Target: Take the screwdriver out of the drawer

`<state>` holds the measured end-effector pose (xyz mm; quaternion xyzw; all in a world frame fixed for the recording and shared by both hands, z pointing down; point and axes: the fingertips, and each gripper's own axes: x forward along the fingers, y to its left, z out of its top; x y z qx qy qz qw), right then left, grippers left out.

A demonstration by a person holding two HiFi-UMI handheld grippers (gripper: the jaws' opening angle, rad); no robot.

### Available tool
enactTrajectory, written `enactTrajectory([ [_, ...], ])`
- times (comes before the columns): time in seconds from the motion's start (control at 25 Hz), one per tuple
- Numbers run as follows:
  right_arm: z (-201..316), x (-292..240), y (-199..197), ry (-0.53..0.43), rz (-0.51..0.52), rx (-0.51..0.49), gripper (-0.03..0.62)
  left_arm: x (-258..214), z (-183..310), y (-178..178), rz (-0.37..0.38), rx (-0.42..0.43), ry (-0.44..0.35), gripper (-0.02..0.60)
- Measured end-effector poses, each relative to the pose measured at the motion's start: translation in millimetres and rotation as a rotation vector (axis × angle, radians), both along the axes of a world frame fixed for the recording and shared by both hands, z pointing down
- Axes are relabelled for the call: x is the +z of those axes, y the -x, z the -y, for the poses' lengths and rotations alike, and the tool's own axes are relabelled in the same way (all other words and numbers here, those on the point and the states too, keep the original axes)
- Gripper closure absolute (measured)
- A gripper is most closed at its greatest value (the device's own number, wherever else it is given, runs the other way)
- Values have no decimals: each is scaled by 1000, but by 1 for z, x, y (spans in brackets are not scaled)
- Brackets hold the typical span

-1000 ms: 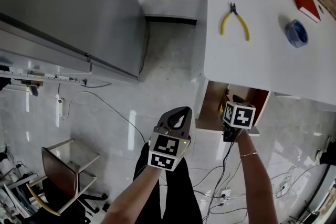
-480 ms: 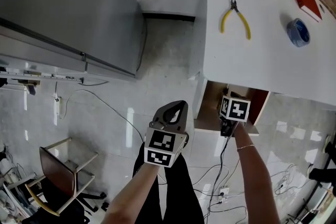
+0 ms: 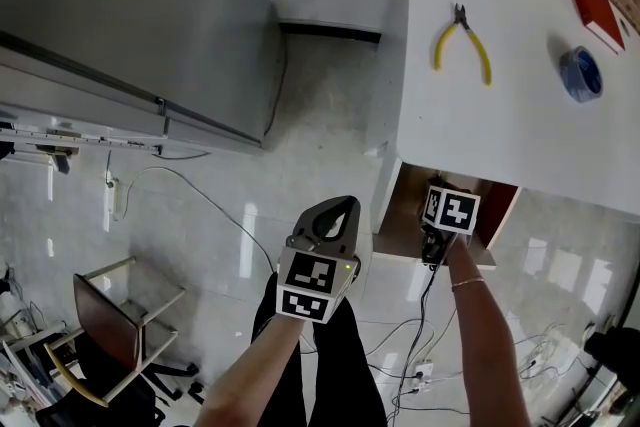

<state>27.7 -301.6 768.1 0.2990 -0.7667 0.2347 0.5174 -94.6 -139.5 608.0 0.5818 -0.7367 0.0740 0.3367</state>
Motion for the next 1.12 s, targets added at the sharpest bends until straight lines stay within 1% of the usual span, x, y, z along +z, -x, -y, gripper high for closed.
enactTrajectory([
  [0.16, 0, 4, 2, -5, -17, -19, 442, 0, 3, 2, -2, -4, -1, 589],
  [0.88, 2, 5, 2, -11, -21, -8, 445, 2, 7, 7, -2, -7, -1, 589],
  [0.96, 2, 5, 1, -10, -24, -2, 451, 2, 7, 7, -2, -10, -2, 589],
  [1.12, 0, 6, -1, -3, -37, 11, 493, 1, 7, 7, -1, -12, -3, 589],
])
